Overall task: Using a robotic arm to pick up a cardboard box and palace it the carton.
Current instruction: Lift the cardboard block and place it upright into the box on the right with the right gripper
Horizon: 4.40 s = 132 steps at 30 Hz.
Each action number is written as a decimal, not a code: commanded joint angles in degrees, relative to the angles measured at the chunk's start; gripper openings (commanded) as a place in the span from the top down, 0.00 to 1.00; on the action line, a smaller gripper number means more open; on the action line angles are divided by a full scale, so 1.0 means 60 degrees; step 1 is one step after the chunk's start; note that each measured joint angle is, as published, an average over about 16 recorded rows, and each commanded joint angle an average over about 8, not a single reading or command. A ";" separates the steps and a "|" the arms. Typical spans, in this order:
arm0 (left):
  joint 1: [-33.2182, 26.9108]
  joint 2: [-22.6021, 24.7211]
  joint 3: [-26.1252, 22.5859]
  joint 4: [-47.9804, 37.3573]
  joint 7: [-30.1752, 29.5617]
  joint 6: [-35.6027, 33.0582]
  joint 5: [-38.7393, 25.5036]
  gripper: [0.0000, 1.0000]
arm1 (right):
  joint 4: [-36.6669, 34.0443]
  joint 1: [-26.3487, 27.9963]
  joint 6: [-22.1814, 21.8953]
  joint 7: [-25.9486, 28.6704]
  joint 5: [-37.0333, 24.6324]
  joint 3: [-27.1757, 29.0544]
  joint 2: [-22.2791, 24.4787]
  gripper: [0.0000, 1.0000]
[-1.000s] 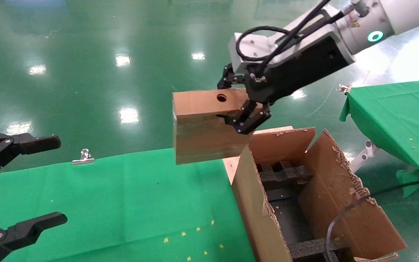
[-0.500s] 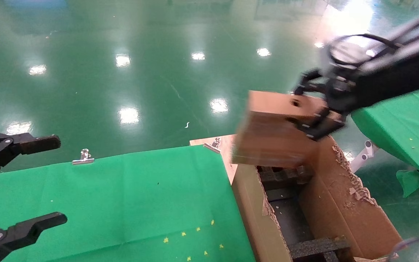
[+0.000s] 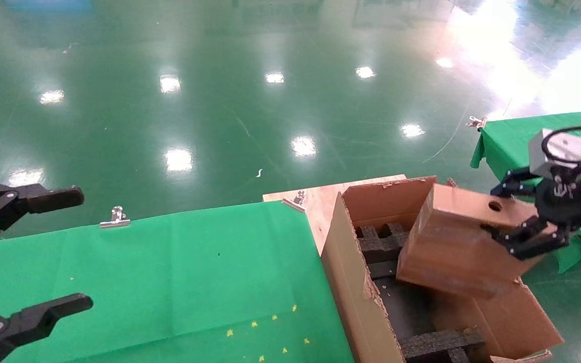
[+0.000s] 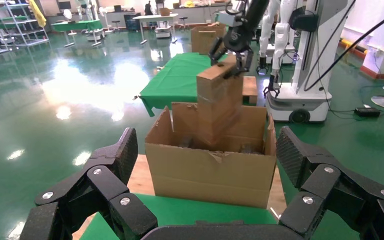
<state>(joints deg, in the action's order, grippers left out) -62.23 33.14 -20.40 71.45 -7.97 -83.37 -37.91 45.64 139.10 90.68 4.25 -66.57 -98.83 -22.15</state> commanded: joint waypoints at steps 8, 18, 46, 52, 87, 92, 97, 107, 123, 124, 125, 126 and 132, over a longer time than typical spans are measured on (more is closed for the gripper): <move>0.0002 -0.0001 0.0001 -0.0003 0.0001 0.0002 0.0001 0.00 | 0.0379 -0.0005 -0.0124 0.0259 0.0159 -0.0339 0.0306 1.00; 0.0002 -0.0001 0.0001 -0.0003 0.0000 0.0002 0.0001 0.00 | 0.0591 -0.0286 -0.0622 0.0675 0.0172 -0.0372 0.0317 1.00; 0.0001 -0.0001 0.0000 -0.0003 0.0001 0.0002 0.0002 0.00 | 0.5204 -0.1277 -0.4955 1.2306 -0.4147 -0.1655 0.1519 1.00; 0.0001 -0.0001 -0.0001 -0.0003 0.0001 0.0002 0.0002 0.00 | 0.5286 -0.1484 -0.5142 1.4683 -0.5340 -0.1882 0.1084 1.00; 0.0001 -0.0002 -0.0002 -0.0003 0.0002 0.0003 0.0003 0.00 | 0.5274 -0.4262 -0.8268 1.8135 -0.7916 -0.2853 -0.0189 1.00; 0.0001 -0.0002 -0.0002 -0.0003 0.0002 0.0003 0.0003 0.00 | 0.5234 -0.4658 -0.8559 1.8688 -0.8367 -0.2940 -0.0319 1.00; 0.0001 -0.0002 -0.0003 -0.0003 0.0002 0.0003 0.0003 0.00 | 0.5172 -0.4983 -0.8803 1.9137 -0.8753 -0.2992 -0.0426 1.00; 0.0001 -0.0002 -0.0003 -0.0003 0.0002 0.0003 0.0003 0.00 | 0.4854 -0.5544 -0.9228 1.9760 -0.9154 -0.3048 -0.0665 1.00; 0.0001 -0.0002 -0.0004 -0.0003 0.0003 0.0003 0.0004 0.00 | 0.3784 -0.6506 -0.9962 1.9645 -0.8570 -0.3263 -0.1341 1.00; 0.0000 -0.0002 -0.0004 -0.0003 0.0003 0.0003 0.0004 0.00 | 0.3691 -0.6569 -1.0011 1.9601 -0.8508 -0.3279 -0.1398 1.00; 0.0000 -0.0002 -0.0004 -0.0003 0.0003 0.0003 0.0004 0.00 | 0.3596 -0.6630 -1.0060 1.9553 -0.8443 -0.3294 -0.1454 1.00; 0.0000 -0.0002 -0.0004 -0.0003 0.0003 0.0003 0.0004 0.00 | 0.3504 -0.6687 -1.0105 1.9504 -0.8374 -0.3309 -0.1509 1.00; 0.0000 -0.0003 -0.0004 -0.0003 0.0003 0.0003 0.0004 0.00 | 0.2917 -0.6978 -1.0344 1.9045 -0.7906 -0.3390 -0.1872 1.00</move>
<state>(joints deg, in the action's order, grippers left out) -62.23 33.13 -20.43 71.43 -7.96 -83.35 -37.89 63.15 97.31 28.76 118.29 -113.83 -119.15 -33.36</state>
